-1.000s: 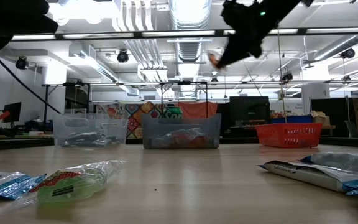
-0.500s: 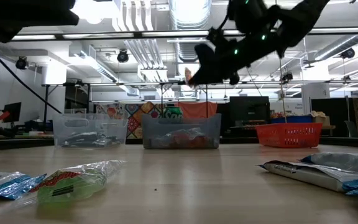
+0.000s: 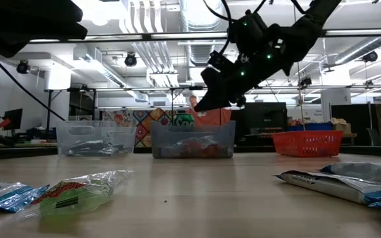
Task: Organize candy in baskets
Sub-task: Put the orange gummy into the black bin, then put the white chocolate bar into the red bin
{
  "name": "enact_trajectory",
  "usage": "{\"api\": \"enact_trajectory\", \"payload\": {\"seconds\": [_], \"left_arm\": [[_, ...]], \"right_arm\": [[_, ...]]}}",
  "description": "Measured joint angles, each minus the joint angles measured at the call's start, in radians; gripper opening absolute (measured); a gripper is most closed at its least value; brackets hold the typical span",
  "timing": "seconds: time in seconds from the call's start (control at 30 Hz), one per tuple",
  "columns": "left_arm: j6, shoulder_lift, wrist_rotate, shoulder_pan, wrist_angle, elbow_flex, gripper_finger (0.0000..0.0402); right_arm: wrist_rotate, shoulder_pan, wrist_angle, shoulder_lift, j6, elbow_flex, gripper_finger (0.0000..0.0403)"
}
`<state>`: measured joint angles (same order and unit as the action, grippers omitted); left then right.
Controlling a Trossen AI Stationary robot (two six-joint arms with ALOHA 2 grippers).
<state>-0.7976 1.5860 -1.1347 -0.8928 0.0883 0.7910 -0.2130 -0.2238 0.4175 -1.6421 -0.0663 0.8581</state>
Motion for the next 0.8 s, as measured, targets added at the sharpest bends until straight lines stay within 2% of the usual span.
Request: {"api": "enact_trajectory", "payload": {"seconds": [0.13, 0.23, 0.33, 0.47, 0.57, 0.67, 0.8], "left_arm": [[-0.001, 0.000, 0.000, 0.002, 0.000, 0.000, 0.0115], [-0.021, 0.000, 0.004, 0.008, 0.000, 0.000, 0.0115], [-0.052, -0.001, 0.107, 0.022, 0.000, 0.000, 0.0115], [-0.108, -0.002, 0.273, 0.039, 0.000, 0.000, 0.0115], [-0.136, -0.003, 0.314, 0.040, -0.003, 0.000, 0.0115], [-0.139, -0.003, 0.364, 0.040, -0.042, 0.000, 0.0118], [-0.146, 0.005, 0.461, 0.040, -0.068, 0.000, 0.0131]], "right_arm": [[0.030, -0.004, -0.005, 0.000, 0.013, 0.008, 0.0031], [0.039, -0.012, -0.035, 0.001, -0.014, 0.007, 0.0053], [0.034, -0.020, -0.044, 0.001, -0.047, 0.007, 0.0092], [0.003, -0.022, -0.013, 0.004, -0.008, 0.007, 0.0144], [0.004, -0.022, 0.004, 0.019, -0.013, 0.008, 0.0174], [0.003, -0.021, -0.064, 0.038, -0.044, 0.036, 0.0198], [0.006, -0.002, -0.254, 0.081, -0.070, 0.084, 0.0227]]}}
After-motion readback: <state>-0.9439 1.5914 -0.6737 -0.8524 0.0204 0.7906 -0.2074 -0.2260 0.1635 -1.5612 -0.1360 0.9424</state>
